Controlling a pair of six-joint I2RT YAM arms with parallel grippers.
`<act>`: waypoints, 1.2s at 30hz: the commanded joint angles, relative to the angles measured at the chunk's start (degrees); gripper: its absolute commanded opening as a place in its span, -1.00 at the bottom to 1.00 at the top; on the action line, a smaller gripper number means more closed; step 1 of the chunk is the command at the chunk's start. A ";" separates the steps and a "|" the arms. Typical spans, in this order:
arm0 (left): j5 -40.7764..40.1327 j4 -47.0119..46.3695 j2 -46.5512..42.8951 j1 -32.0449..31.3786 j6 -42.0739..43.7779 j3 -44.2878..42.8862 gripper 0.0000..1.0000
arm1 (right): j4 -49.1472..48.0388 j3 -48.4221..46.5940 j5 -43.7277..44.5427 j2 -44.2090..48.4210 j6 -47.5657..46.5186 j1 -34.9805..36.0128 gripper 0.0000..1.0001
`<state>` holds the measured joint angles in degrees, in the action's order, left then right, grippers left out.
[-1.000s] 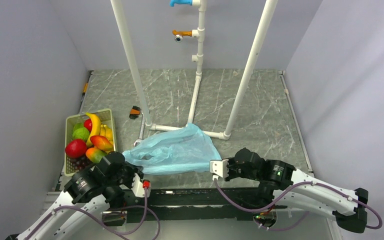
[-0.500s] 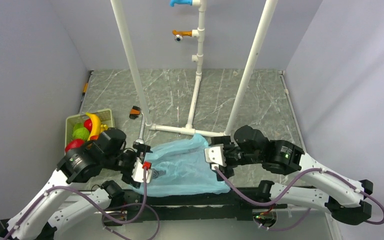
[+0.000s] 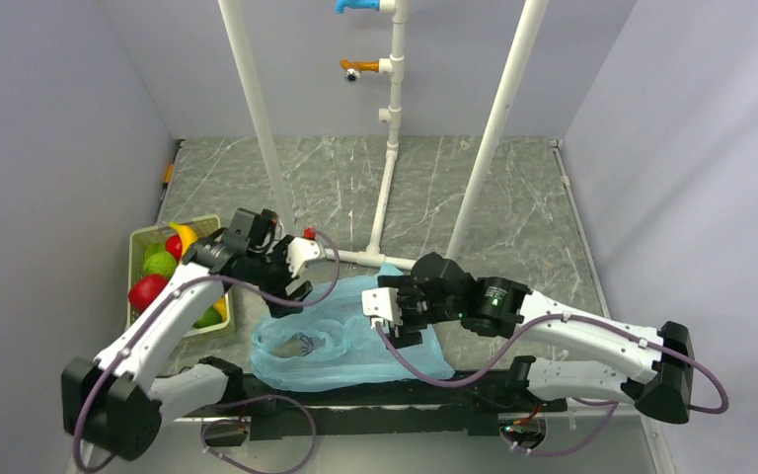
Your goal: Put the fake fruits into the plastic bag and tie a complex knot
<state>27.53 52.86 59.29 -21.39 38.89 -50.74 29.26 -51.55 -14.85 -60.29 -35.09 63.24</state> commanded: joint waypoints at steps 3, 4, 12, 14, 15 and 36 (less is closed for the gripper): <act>8.99 -7.86 8.99 0.18 -6.82 -1.48 0.70 | -5.36 5.93 4.10 7.16 0.62 -0.70 0.54; 9.25 -8.84 9.64 -0.06 -7.25 -0.62 0.71 | -4.07 5.55 4.36 8.18 1.17 -0.80 0.54; 7.95 -15.12 20.14 -2.92 -16.10 -0.82 0.18 | -1.01 1.38 -9.09 12.51 4.61 -0.03 0.70; 10.84 -13.97 21.55 -3.46 -19.00 -3.04 -0.32 | -1.72 -0.16 -11.72 9.43 6.95 1.30 0.76; 13.03 -13.71 21.65 -3.54 -20.77 -4.10 -0.52 | -3.09 -0.32 -11.87 7.90 7.72 2.18 0.78; 17.61 -18.07 24.85 -2.70 -37.96 -6.84 -1.00 | -27.30 10.24 4.62 -18.19 -6.48 19.20 0.71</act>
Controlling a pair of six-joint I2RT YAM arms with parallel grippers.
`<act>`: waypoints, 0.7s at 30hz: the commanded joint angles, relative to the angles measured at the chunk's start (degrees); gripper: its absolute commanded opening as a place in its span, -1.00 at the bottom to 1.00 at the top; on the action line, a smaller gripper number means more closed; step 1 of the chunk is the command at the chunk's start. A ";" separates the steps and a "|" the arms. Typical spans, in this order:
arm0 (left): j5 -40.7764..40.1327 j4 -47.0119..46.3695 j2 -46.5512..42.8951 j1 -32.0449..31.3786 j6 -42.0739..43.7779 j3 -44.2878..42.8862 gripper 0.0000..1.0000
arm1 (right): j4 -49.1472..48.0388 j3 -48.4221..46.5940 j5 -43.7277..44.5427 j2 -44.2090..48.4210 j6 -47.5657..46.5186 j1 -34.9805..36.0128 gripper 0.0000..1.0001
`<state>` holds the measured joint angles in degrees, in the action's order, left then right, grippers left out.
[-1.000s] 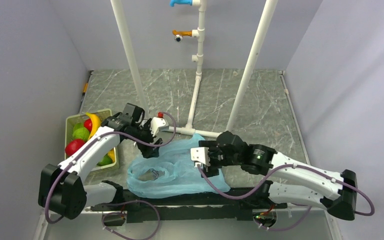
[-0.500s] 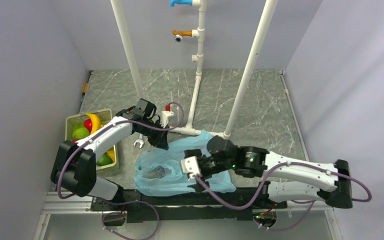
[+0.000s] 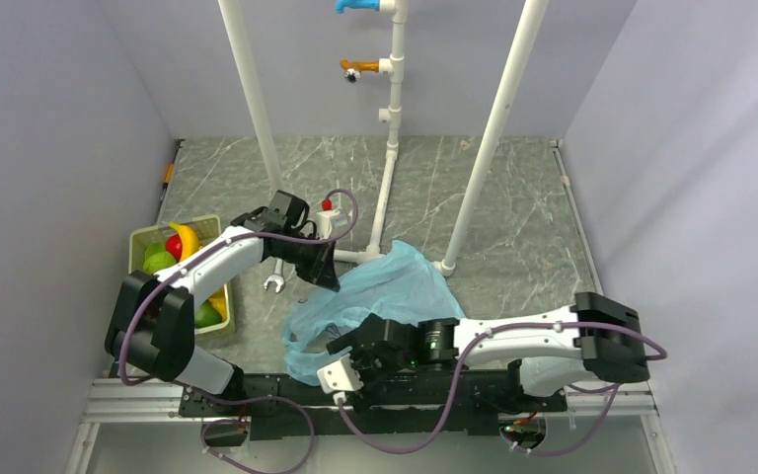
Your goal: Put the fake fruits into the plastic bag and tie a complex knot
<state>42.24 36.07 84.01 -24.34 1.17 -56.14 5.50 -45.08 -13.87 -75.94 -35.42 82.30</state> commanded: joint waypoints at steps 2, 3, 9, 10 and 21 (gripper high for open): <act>2.65 -0.23 -0.33 0.26 2.16 -1.97 -1.00 | -4.40 6.51 3.76 -1.94 -7.89 0.07 0.63; 2.26 0.43 -0.71 0.26 2.91 -2.08 -1.00 | -4.34 7.21 4.26 -1.81 -8.06 0.08 0.51; 0.46 7.94 -7.58 3.87 9.25 -1.46 -1.00 | 14.80 4.22 1.38 6.47 -8.03 -0.52 -1.00; -1.45 8.91 -9.68 4.99 10.67 -0.97 -1.00 | 19.20 3.95 -1.26 10.20 -8.27 -0.58 -1.00; -21.45 10.47 -14.35 11.53 28.93 3.39 -1.00 | 56.62 -3.99 -12.20 29.64 -17.64 0.21 -1.00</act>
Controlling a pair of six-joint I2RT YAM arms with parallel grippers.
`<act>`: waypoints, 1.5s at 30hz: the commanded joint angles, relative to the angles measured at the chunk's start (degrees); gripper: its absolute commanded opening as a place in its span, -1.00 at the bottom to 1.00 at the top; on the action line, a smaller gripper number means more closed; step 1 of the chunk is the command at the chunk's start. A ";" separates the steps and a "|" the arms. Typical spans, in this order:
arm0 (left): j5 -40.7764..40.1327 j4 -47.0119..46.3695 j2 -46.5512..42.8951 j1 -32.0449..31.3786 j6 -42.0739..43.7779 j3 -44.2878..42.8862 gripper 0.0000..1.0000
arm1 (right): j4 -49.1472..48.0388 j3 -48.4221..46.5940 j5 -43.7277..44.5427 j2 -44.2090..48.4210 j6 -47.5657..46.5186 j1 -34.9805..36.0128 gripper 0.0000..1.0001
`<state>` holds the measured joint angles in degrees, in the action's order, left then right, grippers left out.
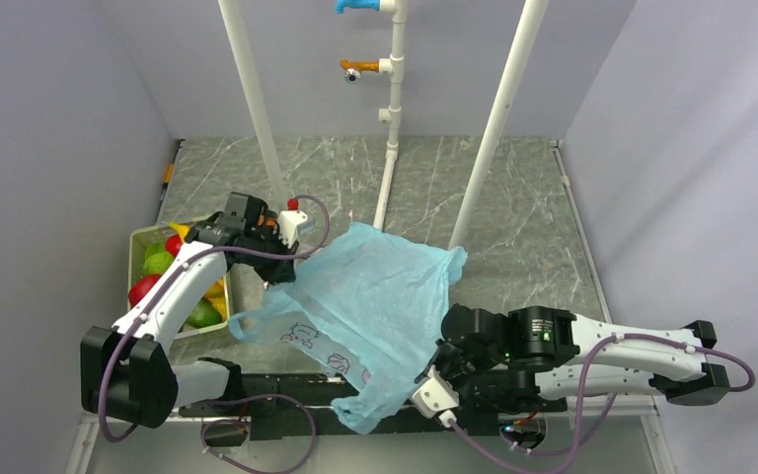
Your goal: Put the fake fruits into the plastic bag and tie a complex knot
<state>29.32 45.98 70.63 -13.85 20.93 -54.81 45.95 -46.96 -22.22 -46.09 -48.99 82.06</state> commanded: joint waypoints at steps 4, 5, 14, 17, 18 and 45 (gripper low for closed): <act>-9.27 0.48 -0.33 3.32 11.40 2.51 -1.00 | 22.12 -3.89 -3.86 -0.36 -4.83 0.39 -1.00; -9.36 0.14 -0.23 3.46 11.43 2.40 -1.00 | 23.14 -3.86 -3.50 -0.07 -5.11 0.37 -1.00; 6.36 -0.60 3.22 0.23 5.39 -7.04 -1.00 | 10.11 2.48 6.50 0.45 -0.36 0.36 -1.00; 7.24 -1.93 5.03 -0.28 2.33 -12.72 -0.57 | -0.03 4.44 11.09 -2.84 3.62 0.34 -1.00; 7.03 -1.03 5.28 -0.26 2.67 -14.39 -0.28 | -2.66 5.13 12.43 -4.01 4.77 0.30 -1.00; -1.01 -4.92 -17.22 4.88 35.69 20.69 0.70 | -16.84 -4.77 19.51 -2.45 23.59 -2.41 0.99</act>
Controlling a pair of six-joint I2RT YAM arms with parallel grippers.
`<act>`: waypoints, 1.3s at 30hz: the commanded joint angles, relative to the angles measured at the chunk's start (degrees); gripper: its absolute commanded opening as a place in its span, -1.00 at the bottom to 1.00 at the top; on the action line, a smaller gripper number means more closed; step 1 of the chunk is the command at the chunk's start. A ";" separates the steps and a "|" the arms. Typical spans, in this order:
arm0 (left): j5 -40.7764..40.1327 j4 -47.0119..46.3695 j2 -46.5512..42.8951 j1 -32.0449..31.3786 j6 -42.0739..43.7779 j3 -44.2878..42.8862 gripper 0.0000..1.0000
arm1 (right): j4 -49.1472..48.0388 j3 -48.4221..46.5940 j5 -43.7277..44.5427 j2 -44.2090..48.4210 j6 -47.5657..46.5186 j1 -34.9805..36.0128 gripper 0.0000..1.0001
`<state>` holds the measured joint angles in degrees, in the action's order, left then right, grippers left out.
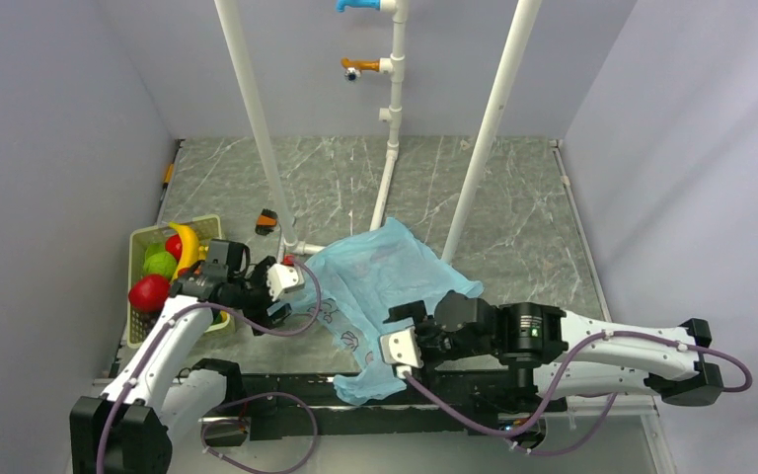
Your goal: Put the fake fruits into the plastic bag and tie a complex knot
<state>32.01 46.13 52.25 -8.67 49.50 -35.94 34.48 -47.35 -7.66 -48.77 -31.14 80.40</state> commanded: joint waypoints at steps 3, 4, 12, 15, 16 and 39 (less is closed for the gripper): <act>1.44 0.74 1.27 -0.17 5.34 -2.68 -0.47 | -11.14 -4.99 9.84 -0.39 9.46 -3.54 0.99; 4.88 4.48 0.76 -0.04 4.79 -5.88 -0.73 | -12.77 -5.38 10.36 -0.71 11.42 -4.72 0.99; 21.70 21.18 -0.22 -0.21 -6.68 -31.95 -1.00 | -26.34 -13.00 4.34 -10.03 17.94 -9.72 0.99; 23.35 23.70 0.99 -0.29 -7.60 -37.93 -1.00 | -30.85 -16.60 2.17 -14.41 15.54 -9.70 0.99; 23.92 24.49 1.46 -0.34 -7.69 -39.81 -1.00 | -32.09 -17.80 2.01 -15.80 14.66 -9.69 0.99; 4.64 4.70 -7.90 -3.73 -20.00 -47.85 0.73 | -34.91 -25.13 -8.26 -22.30 15.38 -16.81 -1.00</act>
<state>43.00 62.85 49.30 -12.36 37.78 -89.14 1.30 -68.88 -7.29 -73.06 -20.36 66.37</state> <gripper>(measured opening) 0.515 0.010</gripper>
